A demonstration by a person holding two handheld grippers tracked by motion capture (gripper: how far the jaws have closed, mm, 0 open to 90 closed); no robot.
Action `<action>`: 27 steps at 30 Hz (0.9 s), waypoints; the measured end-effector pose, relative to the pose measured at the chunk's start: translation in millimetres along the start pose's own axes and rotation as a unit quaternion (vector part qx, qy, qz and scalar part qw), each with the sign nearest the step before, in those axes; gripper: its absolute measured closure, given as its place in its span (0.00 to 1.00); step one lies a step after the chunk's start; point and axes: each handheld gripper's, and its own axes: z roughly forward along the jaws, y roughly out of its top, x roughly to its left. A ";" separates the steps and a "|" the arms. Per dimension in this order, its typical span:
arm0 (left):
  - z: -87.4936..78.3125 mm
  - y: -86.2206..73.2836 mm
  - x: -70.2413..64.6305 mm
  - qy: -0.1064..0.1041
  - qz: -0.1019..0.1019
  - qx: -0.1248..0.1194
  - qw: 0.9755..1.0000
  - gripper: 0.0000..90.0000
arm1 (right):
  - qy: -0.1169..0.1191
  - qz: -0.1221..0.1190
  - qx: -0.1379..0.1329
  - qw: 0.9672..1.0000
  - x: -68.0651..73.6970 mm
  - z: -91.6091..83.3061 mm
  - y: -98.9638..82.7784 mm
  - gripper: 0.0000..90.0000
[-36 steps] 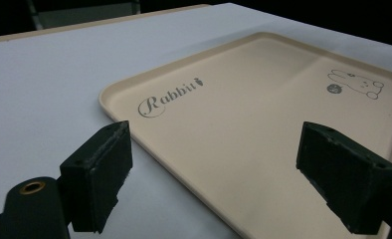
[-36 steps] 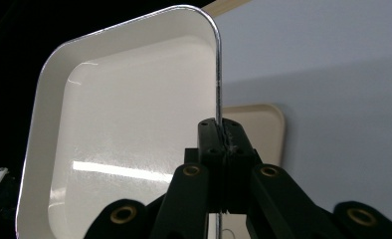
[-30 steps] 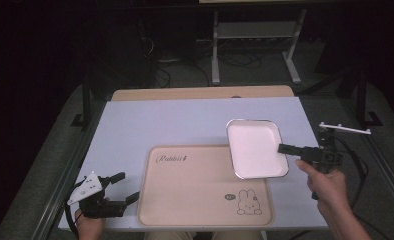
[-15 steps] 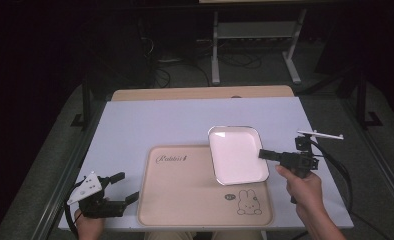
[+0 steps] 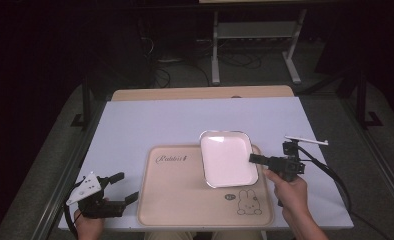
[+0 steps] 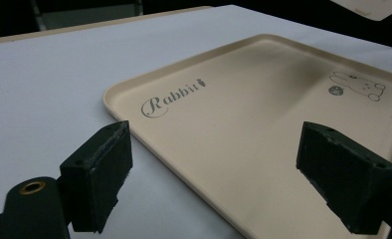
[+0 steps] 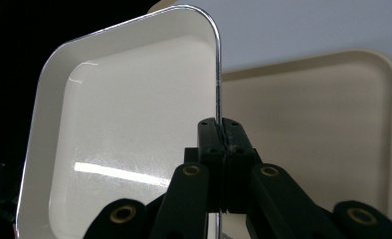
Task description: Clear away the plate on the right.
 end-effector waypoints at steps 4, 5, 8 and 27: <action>0.2 -0.1 0.2 0.001 0.000 0.001 1.000 0.16 | -0.003 0.004 0.001 1.000 -1.3 7.5 -5.1 0.98; 0.3 -0.1 0.1 0.001 0.000 0.001 1.000 0.16 | -0.005 0.004 0.001 1.000 -1.2 9.3 -6.4 0.98; 0.4 -0.1 0.0 0.001 0.000 0.001 1.000 0.16 | -0.009 0.005 0.003 1.000 -0.5 13.9 -10.1 0.98; -0.5 -0.1 1.3 0.000 0.001 -0.001 1.000 0.16 | -0.050 0.022 0.024 0.998 -3.0 57.2 -42.0 0.98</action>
